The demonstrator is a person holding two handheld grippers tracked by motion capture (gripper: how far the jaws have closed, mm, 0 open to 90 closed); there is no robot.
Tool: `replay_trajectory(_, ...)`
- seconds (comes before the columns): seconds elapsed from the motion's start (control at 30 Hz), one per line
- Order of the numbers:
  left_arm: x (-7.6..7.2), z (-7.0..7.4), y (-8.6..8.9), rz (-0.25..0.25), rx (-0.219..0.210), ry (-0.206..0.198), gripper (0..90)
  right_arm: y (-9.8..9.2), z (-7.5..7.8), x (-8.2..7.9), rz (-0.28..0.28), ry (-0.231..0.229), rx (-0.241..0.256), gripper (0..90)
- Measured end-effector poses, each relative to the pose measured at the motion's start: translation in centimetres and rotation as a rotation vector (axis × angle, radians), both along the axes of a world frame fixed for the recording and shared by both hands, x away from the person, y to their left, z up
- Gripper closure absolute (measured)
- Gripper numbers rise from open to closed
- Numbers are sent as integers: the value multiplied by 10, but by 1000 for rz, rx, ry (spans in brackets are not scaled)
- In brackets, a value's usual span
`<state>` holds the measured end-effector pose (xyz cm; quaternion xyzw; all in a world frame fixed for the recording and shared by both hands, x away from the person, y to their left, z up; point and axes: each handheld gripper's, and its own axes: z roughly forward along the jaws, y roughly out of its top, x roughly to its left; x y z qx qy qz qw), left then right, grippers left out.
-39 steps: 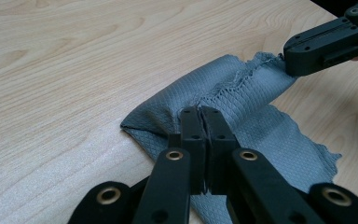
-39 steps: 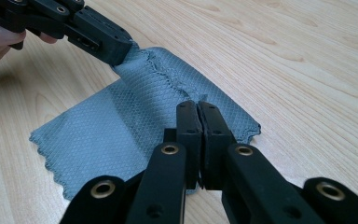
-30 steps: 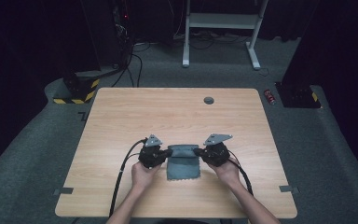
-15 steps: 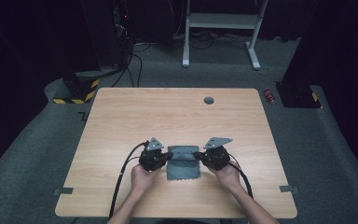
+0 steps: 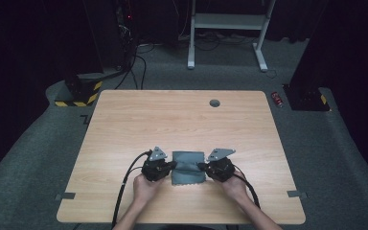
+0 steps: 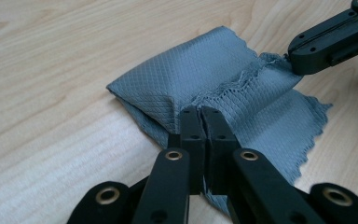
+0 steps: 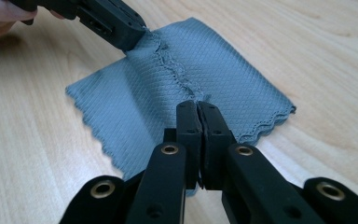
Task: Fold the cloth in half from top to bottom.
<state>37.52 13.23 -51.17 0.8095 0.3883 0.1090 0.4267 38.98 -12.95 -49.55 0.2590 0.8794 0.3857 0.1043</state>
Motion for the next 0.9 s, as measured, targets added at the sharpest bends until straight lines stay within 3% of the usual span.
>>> replay_trajectory(0.33,-11,-5,-3,-9,5,-10,872,-3,-9,-5,-7,10,-12,877)
replay_trajectory(0.47,-15,-6,-4,-14,32,-21,866,-3,-14,-7,-2,23,-22,875)
replay_trajectory(0.67,-21,-8,-2,-17,7,-4,850,-3,-17,-11,-3,28,-25,849)
replay_trajectory(0.87,-31,2,2,-16,-6,-31,774,-9,-13,-17,-23,28,3,758)
replay_trajectory(0.9,-32,8,6,-9,-28,-46,757,-13,-7,-18,-28,23,38,756)
